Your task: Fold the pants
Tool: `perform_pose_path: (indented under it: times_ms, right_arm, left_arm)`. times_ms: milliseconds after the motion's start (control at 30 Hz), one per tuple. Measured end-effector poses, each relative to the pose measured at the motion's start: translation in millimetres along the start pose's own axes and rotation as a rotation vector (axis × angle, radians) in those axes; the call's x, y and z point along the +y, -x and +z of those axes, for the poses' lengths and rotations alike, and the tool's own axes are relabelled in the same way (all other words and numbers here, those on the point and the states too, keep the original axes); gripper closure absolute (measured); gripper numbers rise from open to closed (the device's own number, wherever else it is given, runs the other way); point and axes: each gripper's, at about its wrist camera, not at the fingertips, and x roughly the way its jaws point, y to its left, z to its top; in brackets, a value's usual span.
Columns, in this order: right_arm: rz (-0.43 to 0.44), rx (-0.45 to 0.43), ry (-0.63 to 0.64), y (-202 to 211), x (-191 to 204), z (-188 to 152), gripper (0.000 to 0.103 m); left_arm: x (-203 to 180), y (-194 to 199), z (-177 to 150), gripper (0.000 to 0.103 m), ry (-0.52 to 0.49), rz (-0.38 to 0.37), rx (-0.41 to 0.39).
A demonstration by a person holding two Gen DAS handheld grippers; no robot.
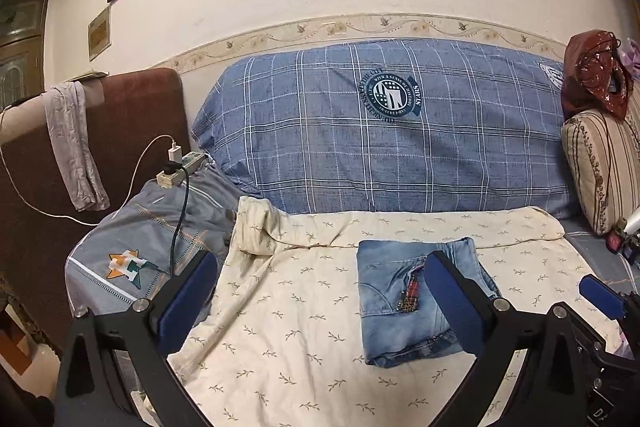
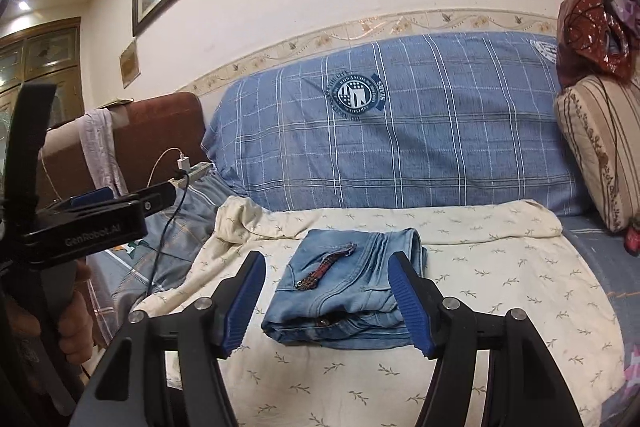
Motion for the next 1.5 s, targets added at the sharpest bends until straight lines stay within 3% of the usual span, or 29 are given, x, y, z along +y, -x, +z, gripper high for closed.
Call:
perform_pose_path:
  times_ms: [467,1200,1500]
  right_arm:
    - [0.010,-0.020,0.001,15,7,7,0.036]
    - [0.006,0.016,0.027,7,17,3,0.036]
    - [0.014,0.023,0.054,3,29,5,0.036]
  left_arm:
    - [-1,16,1,0.000,-0.013,-0.012,0.002]
    - [13,15,-9,0.000,-0.011,-0.028,0.044]
    - [21,20,-8,0.000,-0.012,-0.051,0.025]
